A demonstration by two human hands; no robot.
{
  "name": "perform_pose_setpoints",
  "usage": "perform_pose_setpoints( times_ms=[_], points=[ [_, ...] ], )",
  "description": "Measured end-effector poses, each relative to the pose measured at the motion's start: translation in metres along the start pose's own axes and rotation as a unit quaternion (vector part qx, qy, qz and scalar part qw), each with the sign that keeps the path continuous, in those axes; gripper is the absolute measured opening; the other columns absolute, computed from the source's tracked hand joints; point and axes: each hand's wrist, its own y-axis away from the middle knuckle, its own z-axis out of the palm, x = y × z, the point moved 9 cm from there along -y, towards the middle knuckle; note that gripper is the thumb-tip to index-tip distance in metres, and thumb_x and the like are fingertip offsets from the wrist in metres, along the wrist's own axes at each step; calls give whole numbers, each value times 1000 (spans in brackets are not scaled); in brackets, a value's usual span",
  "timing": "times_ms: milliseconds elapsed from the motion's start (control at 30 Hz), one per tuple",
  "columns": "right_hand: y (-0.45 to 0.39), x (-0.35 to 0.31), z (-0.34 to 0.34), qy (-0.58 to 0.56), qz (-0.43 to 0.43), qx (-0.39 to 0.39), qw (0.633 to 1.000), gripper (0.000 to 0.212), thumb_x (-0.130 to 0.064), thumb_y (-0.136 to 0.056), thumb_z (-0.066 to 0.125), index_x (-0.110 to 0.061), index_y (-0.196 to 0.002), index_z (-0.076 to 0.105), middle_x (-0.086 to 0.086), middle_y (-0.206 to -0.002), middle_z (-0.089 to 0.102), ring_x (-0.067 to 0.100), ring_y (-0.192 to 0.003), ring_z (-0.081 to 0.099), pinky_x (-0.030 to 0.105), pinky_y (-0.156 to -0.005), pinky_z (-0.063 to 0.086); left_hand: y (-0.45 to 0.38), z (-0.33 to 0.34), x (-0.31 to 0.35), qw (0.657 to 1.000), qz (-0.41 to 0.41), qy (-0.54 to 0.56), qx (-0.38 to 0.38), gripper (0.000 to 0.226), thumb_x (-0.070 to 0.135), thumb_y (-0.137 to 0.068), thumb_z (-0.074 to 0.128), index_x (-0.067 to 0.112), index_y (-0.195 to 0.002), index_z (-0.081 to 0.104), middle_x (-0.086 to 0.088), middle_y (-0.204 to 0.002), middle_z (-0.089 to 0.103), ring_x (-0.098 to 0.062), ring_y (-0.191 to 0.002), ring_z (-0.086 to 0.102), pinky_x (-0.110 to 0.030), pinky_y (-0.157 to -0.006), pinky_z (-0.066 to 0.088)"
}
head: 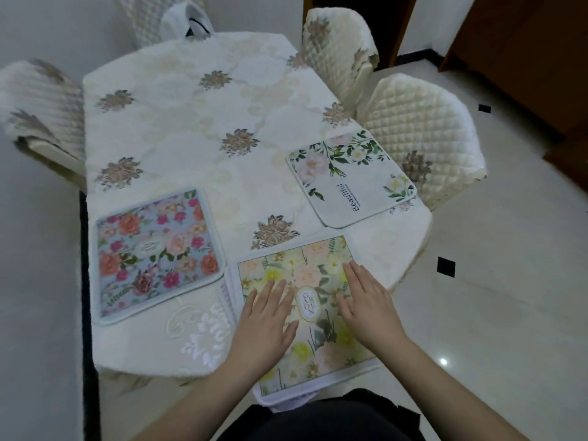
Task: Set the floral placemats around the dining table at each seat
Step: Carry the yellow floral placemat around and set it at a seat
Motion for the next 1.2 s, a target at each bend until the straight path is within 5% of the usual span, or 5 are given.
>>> perform_pose_setpoints(
  times_ms=[333, 567, 667, 833, 1200],
  points=[
    [-26, 16, 43, 36, -39, -80, 995, 67, -45, -98, 40, -23, -155, 13, 4, -163, 12, 20, -149, 13, 37, -120, 15, 14, 41, -32, 990, -119, 39, -64, 64, 55, -86, 38, 19, -133, 60, -13, -144, 53, -33, -131, 52, -47, -110, 32],
    [-41, 44, 50, 56, -113, -128, 984, 72, -52, -96, 38, -24, -156, 8, 1, -164, 0, 17, -150, 4, 38, -121, 11, 27, 59, -42, 969, -218, 60, -97, 63, 61, -85, 53, 30, -140, 52, -15, -145, 51, -40, -128, 53, -53, -88, 53],
    [-41, 50, 55, 63, -151, -142, 976, 78, -57, -95, 38, -25, -156, 0, -1, -164, -7, 16, -150, -2, 37, -120, 9, 24, 54, -39, 964, -237, 95, -70, 73, 53, -81, 72, 32, -146, 45, -15, -155, 37, -41, -138, 41, -54, -94, 49],
    [-45, 50, 57, 51, -187, -141, 971, 81, -55, -96, 42, -19, -156, 1, 5, -163, -7, 21, -150, -3, 35, -119, 8, 21, 49, -32, 948, -279, 132, -77, 74, 48, -94, 57, 38, -154, 15, -6, -166, -2, -30, -152, -1, -41, -119, 19],
    [-46, 48, 54, 44, -163, -145, 975, 84, -56, -92, 50, -22, -156, 7, 10, -162, -12, 26, -150, -6, 39, -120, 11, 29, 49, -32, 921, -354, 153, -61, 68, 48, -93, 59, 45, -151, 24, -21, -163, -1, -35, -151, 2, -40, -121, 9]
  ],
)
